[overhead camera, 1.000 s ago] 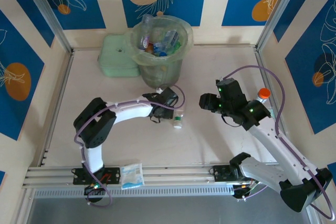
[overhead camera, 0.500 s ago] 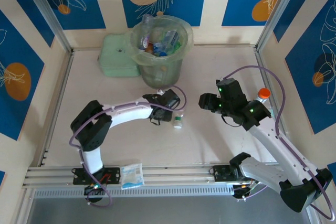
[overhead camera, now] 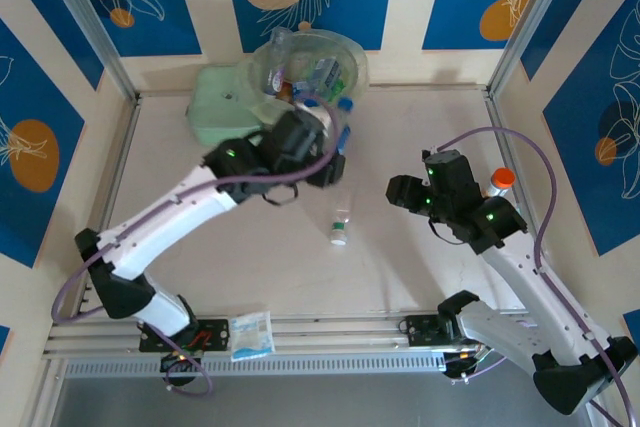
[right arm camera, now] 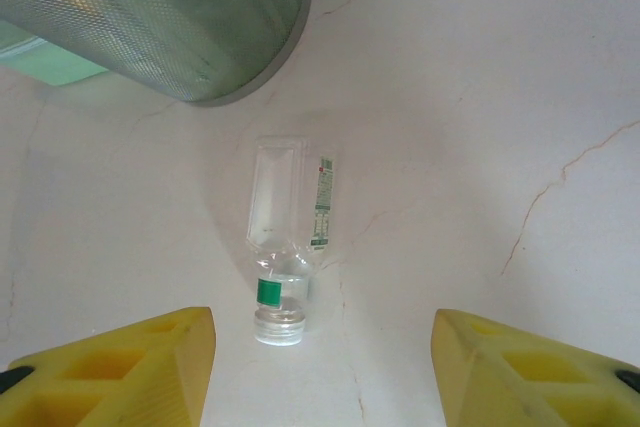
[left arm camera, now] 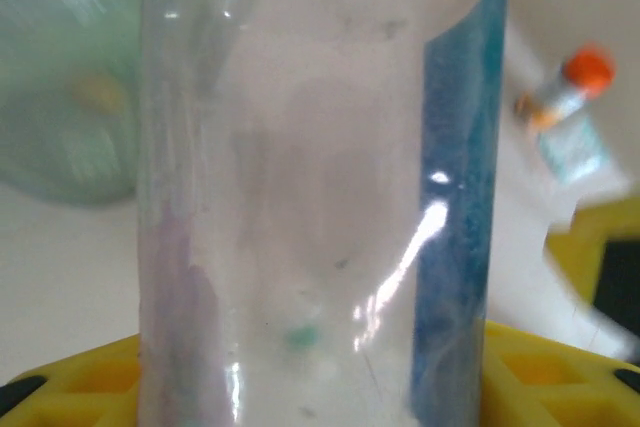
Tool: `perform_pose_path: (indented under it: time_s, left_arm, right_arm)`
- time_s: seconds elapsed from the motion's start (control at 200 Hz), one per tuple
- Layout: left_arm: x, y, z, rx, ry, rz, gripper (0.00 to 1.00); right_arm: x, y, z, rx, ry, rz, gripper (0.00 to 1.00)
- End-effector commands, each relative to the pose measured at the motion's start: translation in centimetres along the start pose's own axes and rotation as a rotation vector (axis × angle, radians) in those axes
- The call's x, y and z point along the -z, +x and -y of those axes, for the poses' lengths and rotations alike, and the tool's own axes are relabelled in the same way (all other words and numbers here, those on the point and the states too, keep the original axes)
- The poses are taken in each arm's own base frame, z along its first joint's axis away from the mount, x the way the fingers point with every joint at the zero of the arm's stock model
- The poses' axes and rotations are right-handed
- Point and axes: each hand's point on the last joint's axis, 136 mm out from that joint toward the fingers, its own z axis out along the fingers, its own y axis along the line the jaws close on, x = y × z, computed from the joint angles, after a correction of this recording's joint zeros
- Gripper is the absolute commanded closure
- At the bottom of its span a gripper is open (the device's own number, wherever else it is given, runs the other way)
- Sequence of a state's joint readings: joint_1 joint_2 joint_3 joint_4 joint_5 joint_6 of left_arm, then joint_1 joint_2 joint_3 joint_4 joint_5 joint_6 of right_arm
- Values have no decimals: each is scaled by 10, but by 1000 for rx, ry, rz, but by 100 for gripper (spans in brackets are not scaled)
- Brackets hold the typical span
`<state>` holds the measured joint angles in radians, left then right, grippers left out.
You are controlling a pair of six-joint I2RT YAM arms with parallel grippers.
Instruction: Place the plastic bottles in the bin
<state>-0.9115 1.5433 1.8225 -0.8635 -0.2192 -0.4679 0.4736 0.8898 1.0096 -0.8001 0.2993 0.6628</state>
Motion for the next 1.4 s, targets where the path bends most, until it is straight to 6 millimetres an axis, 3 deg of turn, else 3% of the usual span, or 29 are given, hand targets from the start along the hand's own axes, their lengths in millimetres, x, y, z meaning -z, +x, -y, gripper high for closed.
perform_pose_path:
  time_s: [0.0,0.135,0.23,0.505,0.785,1.045,1.215,1.291,1.396]
  left_arm:
    - [-1,-32,-28,-64,-63,21,45]
    - [-15,-86,-51,-51,-84,130,46]
    - [-28,-113,-64,-63,-126,192,46]
    - [-65,-150,-112,-5,-185,265,46]
    - [-87,-152,-151,29,-226,246,45]
    - [-101,-138,-162,12,-265,207,26]
    - [-85,-140,-165,18,-289,234,24]
    - [-73,-143,-164,22,-295,246,25]
    - [-47,-143,-159,33,-286,258,27]
  right_arm:
    - [5,1,0,-19,-13,6,41]
    - [4,7,2,-26,-13,-6,42]
    - [3,12,4,-30,-12,-14,43]
    - [2,25,11,-43,-8,-31,43]
    - [1,31,16,-42,6,-39,43]
    - [0,30,17,-42,10,-37,41]
    - [-4,29,15,-37,15,-46,37]
    - [-13,31,12,-32,20,-73,37]
    - [-29,39,7,-12,45,-122,28]
